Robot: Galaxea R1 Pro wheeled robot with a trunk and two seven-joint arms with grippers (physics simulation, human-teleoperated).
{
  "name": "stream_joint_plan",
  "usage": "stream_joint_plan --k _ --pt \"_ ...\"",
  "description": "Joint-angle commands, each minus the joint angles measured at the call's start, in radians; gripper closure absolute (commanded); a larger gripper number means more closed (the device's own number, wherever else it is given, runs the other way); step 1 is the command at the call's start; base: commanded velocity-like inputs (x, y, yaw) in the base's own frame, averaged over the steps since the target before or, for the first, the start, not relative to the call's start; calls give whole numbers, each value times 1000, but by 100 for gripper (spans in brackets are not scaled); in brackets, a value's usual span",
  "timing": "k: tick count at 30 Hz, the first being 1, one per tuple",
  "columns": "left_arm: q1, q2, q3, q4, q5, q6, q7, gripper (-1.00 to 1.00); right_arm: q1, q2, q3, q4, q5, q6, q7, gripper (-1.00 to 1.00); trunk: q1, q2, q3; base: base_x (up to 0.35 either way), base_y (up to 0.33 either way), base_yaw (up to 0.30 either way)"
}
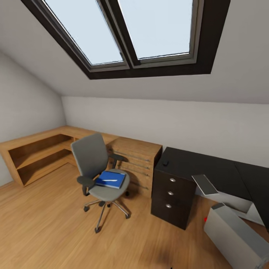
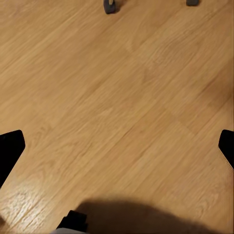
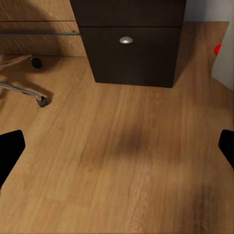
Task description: In the bedroom, organize the workspace by keeping the computer under the desk, ensuring the monitor is on the desk, placing the keyboard on the desk next to the monitor, placing the mouse on the desk next to the keyboard, moving the folder from the swivel chair onto the desk next to the mouse, stacking the notebook on top of the folder with the pen on top of the notebook, and positioning the swivel chair next to the desk.
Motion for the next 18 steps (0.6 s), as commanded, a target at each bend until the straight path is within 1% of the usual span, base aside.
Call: stream_joint_plan --k 1,13,17,18 --pt "-1 1 -9 -1 11 -5 6 -100 -1 0 9 0 -2 -2 -10 -100 -3 6 2 323 0 0" --pt "-1 -1 -12 -2 9 -7 10 -100 -1 -2 6 -4 -3 -4 -10 -100 -49 90 39 331 0 0" --pt "-1 0 -12 -33 8 -7 7 -100 -1 -1 7 -14 -3 -27 -11 -100 -65 118 52 332 0 0" --pt "-1 2 -11 -63 7 -6 8 -100 -1 -2 6 -20 -3 -37 -11 -100 -68 125 55 333 0 0"
